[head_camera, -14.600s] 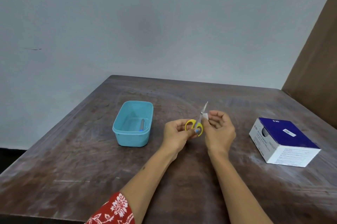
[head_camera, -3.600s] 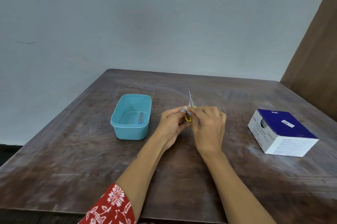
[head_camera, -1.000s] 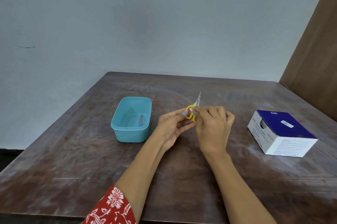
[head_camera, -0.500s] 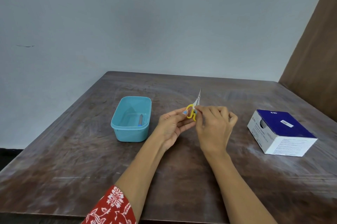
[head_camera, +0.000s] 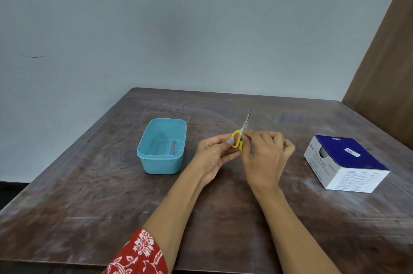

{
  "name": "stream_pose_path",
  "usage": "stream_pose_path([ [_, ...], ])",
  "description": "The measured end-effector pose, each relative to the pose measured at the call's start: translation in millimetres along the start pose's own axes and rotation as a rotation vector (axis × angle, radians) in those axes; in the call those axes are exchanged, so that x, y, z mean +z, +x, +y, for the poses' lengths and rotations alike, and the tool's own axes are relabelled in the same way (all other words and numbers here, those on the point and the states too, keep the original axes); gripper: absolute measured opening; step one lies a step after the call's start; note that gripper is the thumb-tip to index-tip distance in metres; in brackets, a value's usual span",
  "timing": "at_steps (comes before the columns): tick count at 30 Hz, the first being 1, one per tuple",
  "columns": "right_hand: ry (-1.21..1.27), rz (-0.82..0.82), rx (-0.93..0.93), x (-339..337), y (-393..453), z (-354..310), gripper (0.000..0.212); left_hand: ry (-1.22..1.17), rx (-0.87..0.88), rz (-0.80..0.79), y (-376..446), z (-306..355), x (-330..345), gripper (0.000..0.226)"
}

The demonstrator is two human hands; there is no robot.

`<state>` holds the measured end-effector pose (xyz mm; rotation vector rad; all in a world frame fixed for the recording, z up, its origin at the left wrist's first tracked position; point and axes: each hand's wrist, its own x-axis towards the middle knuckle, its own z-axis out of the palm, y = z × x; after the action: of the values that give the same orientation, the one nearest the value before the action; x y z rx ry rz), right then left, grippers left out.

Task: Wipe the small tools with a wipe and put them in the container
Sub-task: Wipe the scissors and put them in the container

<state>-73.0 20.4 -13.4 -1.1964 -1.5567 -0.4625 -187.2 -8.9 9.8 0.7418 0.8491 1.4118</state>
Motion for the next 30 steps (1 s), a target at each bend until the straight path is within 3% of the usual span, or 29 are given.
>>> stream_pose_path([
  [6, 0.04, -0.051, -0.069, 0.6, -3.6, -8.2, 0.004, -0.008, 0.05, 0.075, 1.2, 1.9, -0.3, 0.019],
  [12, 0.013, -0.013, 0.006, 0.5, -1.2, -1.4, 0.007, 0.01, 0.01, 0.031, -0.3, 0.3, 1.6, 0.021],
  [17, 0.161, -0.096, -0.09, 1.6, -2.9, -6.1, 0.013, -0.034, 0.077, 0.101, 1.7, 1.7, 0.8, 0.016],
  [24, 0.544, -0.077, 0.462, -2.9, 1.7, -5.0, 0.013, -0.088, 0.12, 0.135, 2.5, -1.0, 3.2, 0.02],
  [30, 0.626, -0.168, 0.41, -1.5, -0.8, -10.5, 0.02, 0.142, 0.177, 0.19, 2.9, -6.9, 3.7, 0.025],
])
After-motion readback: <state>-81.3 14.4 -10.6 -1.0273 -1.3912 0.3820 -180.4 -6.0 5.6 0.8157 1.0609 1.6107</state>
